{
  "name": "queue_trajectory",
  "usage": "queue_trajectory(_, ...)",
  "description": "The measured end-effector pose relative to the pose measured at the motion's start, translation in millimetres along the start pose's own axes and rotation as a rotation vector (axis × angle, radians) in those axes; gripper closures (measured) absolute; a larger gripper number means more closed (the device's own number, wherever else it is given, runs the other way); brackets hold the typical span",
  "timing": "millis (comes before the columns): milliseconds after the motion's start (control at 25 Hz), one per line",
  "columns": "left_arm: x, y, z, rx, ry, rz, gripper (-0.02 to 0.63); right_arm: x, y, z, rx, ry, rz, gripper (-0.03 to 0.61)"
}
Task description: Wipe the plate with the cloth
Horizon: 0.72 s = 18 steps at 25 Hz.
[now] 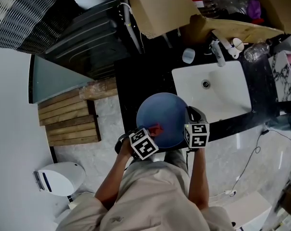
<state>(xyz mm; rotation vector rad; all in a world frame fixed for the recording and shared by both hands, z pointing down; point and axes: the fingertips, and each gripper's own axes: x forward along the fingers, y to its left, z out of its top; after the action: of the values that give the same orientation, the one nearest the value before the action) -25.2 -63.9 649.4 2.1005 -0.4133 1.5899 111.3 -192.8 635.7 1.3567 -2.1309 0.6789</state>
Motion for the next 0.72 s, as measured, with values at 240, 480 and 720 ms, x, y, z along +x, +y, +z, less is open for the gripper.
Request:
queue_trajectory(240,4.3,-12.6,6.4,0.041,-0.003,-0.035,0.583,-0.6,-0.9,-0.7,0.028,-0.008,0.003,0.54)
queue_trajectory(480,8.5,-27.3,15.5,0.091,-0.012,-0.072,0.582,-1.5,-0.9,-0.8,0.056,-0.022,0.01,0.541)
queue_trajectory(720,14.3,-41.7,27.0,0.134,-0.031,-0.117,0.582,-3.0,-1.4,-3.1,0.096,-0.038,0.022,0.545)
